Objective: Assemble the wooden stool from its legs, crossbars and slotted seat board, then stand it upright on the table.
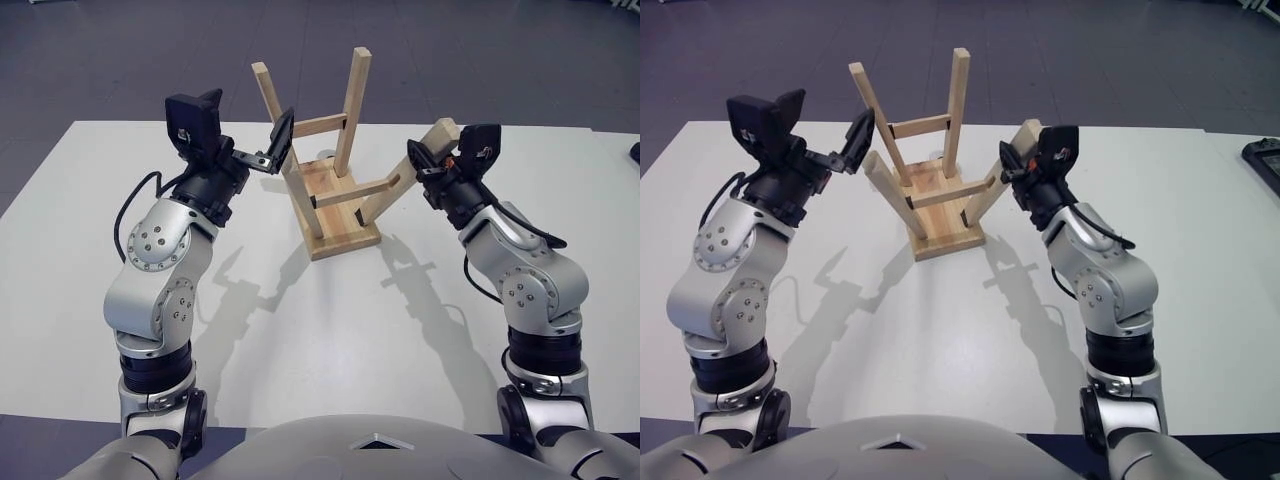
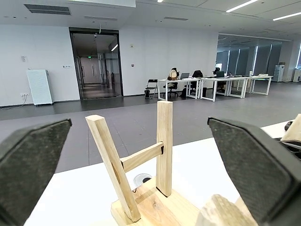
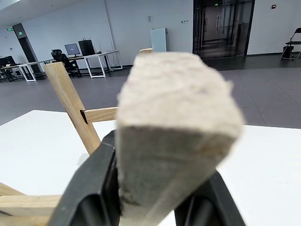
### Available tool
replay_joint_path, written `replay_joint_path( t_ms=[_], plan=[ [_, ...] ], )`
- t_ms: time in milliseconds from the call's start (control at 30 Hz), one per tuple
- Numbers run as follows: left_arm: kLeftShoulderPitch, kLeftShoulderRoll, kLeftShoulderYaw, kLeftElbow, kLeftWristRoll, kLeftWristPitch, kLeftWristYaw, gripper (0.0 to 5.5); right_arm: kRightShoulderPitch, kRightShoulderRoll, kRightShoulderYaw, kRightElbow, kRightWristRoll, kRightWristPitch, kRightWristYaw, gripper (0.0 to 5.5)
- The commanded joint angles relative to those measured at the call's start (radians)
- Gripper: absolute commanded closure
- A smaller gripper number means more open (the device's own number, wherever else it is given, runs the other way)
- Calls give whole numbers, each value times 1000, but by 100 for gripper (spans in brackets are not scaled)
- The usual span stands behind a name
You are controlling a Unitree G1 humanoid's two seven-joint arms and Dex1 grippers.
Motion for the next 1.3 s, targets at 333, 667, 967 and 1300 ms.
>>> replay_joint_path(
  t_ms=[333, 667, 967, 1300],
  plan=[
    [-12, 25, -7, 54, 2, -5, -73, 10, 85, 29, 224, 263, -141, 181, -8, 433],
    [-15, 16, -9, 59, 9, -14, -73, 10, 27, 69, 263, 327, -170, 187, 10, 433],
    [-26, 2, -20, 67, 15, -19, -68, 10, -18, 96, 316, 425, -202, 193, 43, 433],
    [-12, -15, -10, 65, 28, -22, -38, 10, 59, -59, 441, 260, -172, 204, 194, 431]
  ],
)
